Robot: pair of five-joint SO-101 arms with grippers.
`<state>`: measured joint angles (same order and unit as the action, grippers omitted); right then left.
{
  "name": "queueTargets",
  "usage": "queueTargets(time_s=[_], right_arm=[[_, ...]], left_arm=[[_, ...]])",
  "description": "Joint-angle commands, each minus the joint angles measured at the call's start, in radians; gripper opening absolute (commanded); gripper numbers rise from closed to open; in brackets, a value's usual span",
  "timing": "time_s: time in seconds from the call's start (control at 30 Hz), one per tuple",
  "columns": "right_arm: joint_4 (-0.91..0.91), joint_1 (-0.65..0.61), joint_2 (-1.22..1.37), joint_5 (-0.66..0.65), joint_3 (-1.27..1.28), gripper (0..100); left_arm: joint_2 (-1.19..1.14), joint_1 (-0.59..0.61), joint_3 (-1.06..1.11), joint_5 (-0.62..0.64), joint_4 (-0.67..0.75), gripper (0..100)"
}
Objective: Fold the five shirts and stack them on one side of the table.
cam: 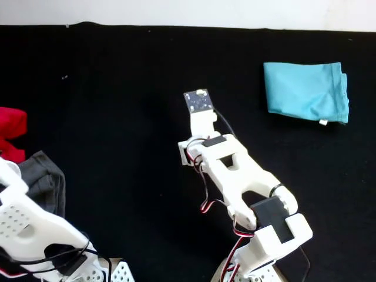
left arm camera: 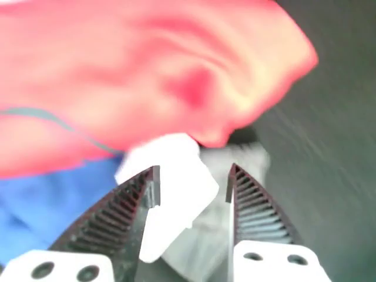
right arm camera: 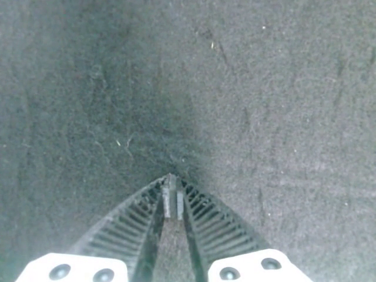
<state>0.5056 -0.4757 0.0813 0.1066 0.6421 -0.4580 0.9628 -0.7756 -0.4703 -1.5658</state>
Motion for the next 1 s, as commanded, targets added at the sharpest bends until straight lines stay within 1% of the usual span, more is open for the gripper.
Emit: queueTargets(time_s=[0.0,0.07,0.23,0.33,0.63,0.7,0.77,0.8,0.83,0.87,0.97], right_arm=[[-0.016,-0.005,-0.002,0.005,-0.002,0.7],[-0.016,-0.005,-0.002,0.005,-0.002,0.7],[-0.048,-0.007,-0.002,0.005,0.005,0.7],[-0.053,-0.008,-0.002,0.005,0.005,0.7],[-0.058,-0.008,-0.002,0.005,0.001,0.7],[-0.058,-0.008,-0.002,0.005,-0.001,0.7],[-0.058,-0.008,-0.001,0.005,-0.001,0.7],[-0.059,-0.008,-0.001,0.005,-0.001,0.7],[-0.059,-0.008,-0.001,0.005,-0.001,0.7],[-0.065,-0.008,-0.001,0.005,-0.001,0.7],[-0.097,-0.008,-0.001,0.005,0.007,0.7]], left_arm=[[0.036,0.035,-0.008,-0.089,0.133,19],[0.056,0.039,-0.008,-0.11,0.18,20],[0.084,0.035,-0.008,-0.112,0.269,20],[0.074,0.035,-0.004,-0.112,0.275,20],[-0.071,0.05,-0.007,-0.112,0.293,19],[-0.09,0.047,-0.007,-0.109,0.311,14],[-0.096,0.035,-0.007,-0.106,0.321,2],[-0.096,0.025,-0.007,-0.106,0.319,0],[-0.093,0.018,-0.007,-0.106,0.313,2],[-0.093,0.002,-0.007,-0.104,0.311,1],[-0.067,-0.048,-0.013,-0.103,0.308,1]])
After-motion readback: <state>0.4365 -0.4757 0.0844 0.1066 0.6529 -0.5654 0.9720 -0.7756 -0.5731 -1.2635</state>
